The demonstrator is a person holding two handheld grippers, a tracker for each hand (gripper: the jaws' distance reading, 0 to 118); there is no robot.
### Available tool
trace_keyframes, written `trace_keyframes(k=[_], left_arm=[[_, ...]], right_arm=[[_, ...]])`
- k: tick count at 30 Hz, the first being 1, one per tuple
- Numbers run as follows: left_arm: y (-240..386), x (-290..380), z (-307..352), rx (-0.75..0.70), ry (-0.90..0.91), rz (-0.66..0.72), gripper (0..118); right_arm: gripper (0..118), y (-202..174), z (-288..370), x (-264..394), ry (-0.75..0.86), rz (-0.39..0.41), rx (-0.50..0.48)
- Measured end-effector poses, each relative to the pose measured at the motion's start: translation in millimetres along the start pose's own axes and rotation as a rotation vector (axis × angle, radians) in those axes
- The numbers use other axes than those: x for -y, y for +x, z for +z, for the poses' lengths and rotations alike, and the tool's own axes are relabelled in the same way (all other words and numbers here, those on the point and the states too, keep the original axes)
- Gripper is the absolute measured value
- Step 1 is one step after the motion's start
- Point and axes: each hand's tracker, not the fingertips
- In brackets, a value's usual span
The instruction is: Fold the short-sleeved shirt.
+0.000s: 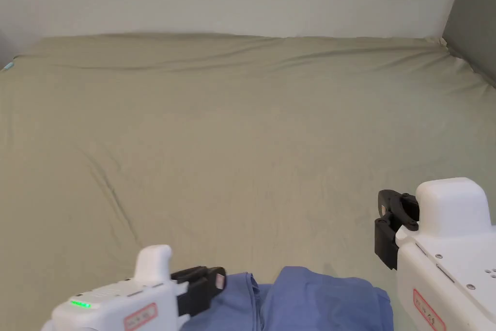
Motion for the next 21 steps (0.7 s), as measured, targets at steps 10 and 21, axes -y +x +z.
trace_keyframes(k=[10,21], left_arm=[[-123.6,4.1,42.9,-0.069,-0.094,0.272,105],[-138.8,29.8,10.0,0.210,-0.108,0.643,109]], right_arm=[[2,-6.7,-3.6,-1.4,-0.003,0.017,-0.015],[2,-12.2,-10.6,0.1,-0.027,0.030,-0.023]])
